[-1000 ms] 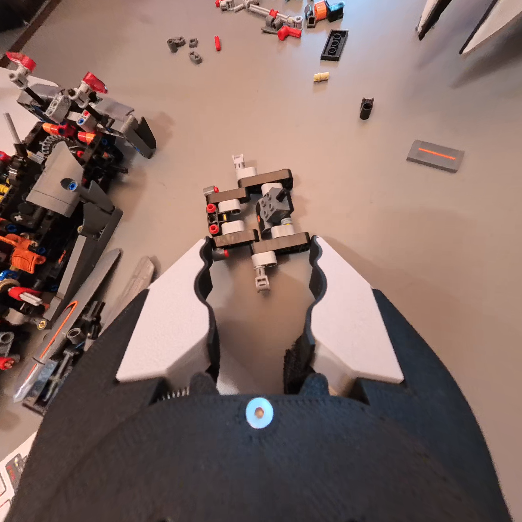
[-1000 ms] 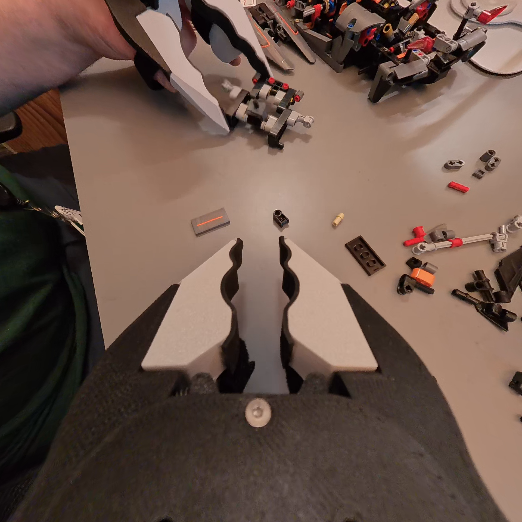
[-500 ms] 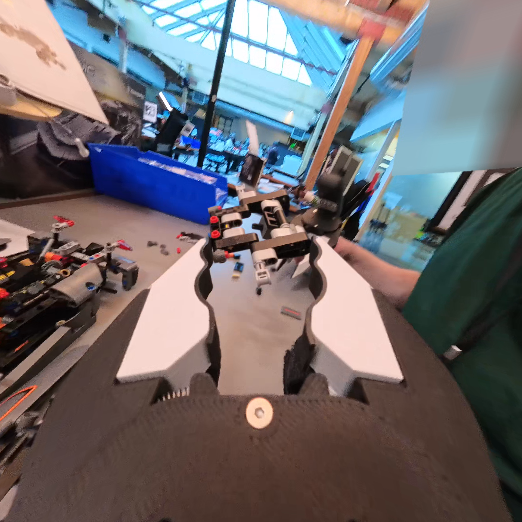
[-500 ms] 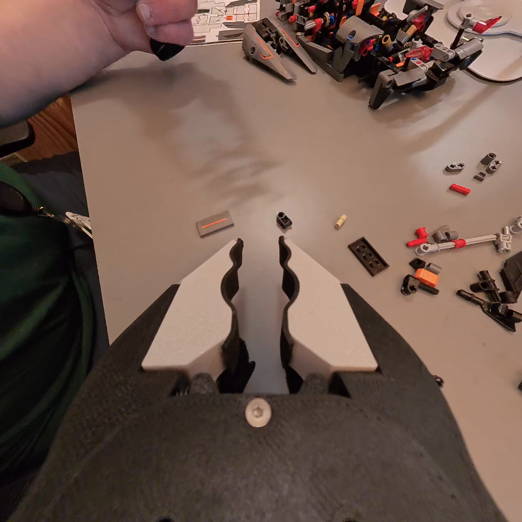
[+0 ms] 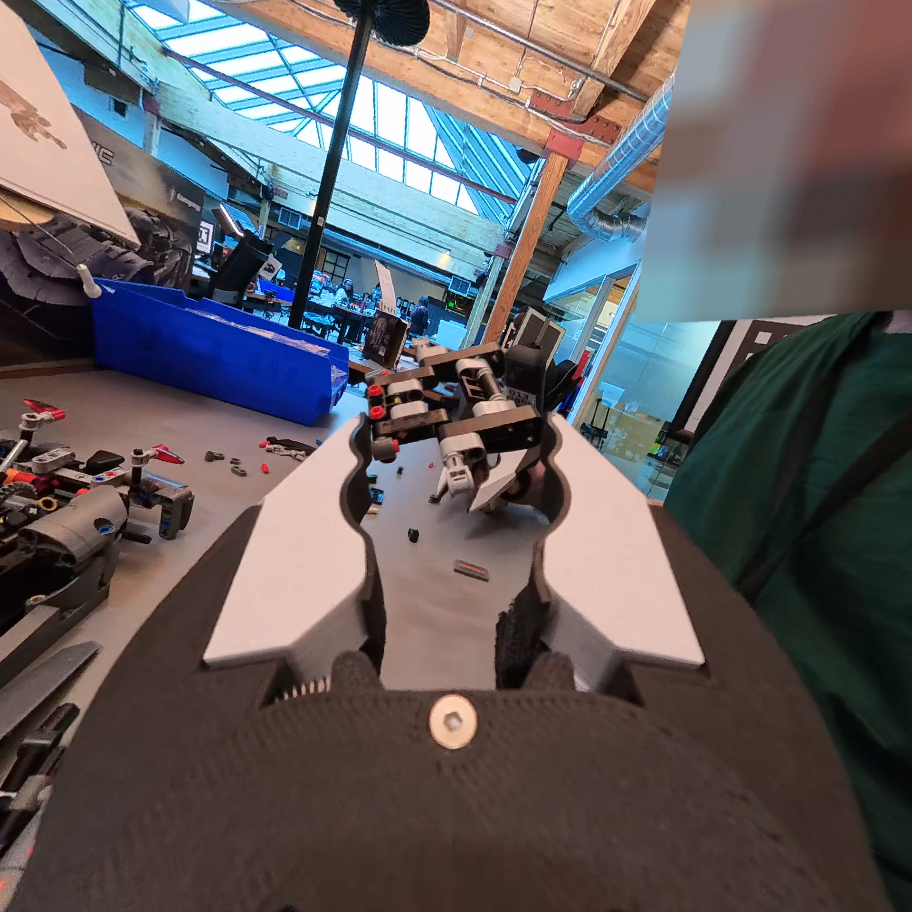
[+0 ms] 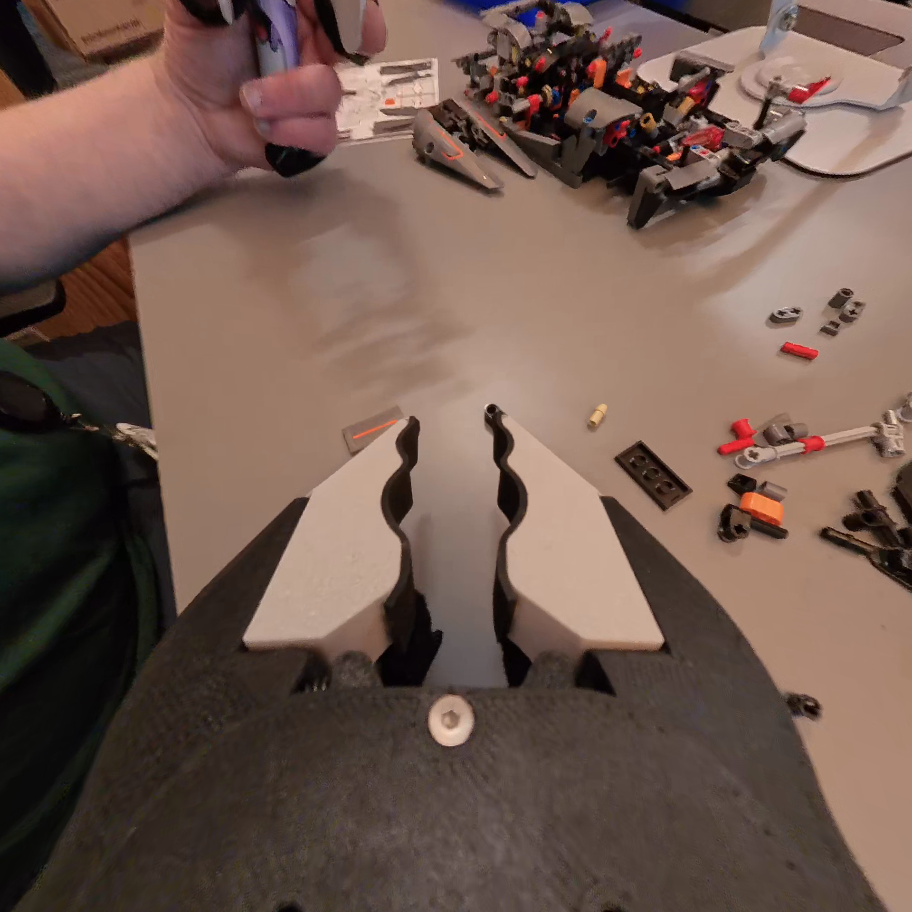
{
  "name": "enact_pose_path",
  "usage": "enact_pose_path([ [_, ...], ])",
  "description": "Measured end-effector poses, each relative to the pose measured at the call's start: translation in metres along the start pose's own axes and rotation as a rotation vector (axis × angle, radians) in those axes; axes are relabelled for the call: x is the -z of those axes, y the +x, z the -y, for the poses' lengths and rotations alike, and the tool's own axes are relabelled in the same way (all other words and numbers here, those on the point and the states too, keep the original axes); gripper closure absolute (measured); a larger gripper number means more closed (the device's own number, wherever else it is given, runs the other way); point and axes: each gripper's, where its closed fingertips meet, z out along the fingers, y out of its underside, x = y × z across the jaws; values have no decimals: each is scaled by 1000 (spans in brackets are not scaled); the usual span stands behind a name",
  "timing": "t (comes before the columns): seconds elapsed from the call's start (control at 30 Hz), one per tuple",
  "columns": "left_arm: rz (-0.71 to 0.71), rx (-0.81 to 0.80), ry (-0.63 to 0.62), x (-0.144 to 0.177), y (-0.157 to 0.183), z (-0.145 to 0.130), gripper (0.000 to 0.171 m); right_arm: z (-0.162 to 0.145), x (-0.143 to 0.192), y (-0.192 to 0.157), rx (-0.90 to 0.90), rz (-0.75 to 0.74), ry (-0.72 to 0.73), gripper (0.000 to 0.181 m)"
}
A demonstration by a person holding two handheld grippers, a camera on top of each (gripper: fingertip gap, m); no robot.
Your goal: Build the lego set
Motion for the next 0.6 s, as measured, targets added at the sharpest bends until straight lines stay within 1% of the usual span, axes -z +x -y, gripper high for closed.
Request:
enact_pose_path([
  [0.07,-7,8,5,1,0,-1,105,-1,-2,1,22,-27,-11,152],
  [0.6,-13,24,14,1,-1,-1,105,-6,-6,1,-10,-5,-49,150],
])
